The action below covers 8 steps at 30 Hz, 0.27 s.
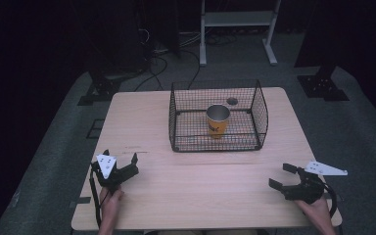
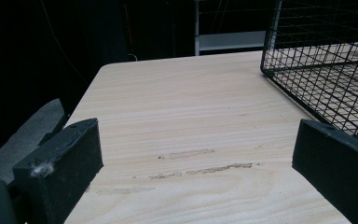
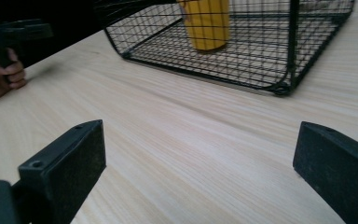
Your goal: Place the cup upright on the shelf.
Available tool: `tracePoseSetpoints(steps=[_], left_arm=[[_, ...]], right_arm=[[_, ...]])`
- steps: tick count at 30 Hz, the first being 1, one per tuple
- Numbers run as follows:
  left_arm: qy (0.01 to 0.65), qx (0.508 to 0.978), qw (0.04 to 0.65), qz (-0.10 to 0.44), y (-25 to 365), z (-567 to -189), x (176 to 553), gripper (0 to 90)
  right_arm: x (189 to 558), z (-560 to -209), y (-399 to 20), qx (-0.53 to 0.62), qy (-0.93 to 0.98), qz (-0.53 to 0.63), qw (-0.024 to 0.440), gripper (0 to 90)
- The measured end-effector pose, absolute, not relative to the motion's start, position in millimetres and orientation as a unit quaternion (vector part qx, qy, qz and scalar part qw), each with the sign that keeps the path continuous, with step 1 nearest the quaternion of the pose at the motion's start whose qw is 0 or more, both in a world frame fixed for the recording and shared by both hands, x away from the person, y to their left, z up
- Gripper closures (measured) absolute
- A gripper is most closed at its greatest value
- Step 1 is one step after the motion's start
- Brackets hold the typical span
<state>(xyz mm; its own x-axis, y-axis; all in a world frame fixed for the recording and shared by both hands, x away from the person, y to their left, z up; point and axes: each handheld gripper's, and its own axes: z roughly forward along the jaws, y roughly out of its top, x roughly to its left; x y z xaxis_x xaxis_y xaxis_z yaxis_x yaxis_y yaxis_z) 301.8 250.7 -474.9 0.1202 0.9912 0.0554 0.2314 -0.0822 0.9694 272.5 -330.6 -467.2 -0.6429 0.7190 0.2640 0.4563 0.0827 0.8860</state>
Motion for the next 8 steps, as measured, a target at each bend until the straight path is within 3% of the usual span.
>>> tracePoseSetpoints(steps=[8], left_arm=[[0.509,0.601,0.445,0.425,250.8,-474.8,302.2,0.8]], right_arm=[[259.5,-470.8,-327.8,0.413,0.721,0.536,0.148,1.8]])
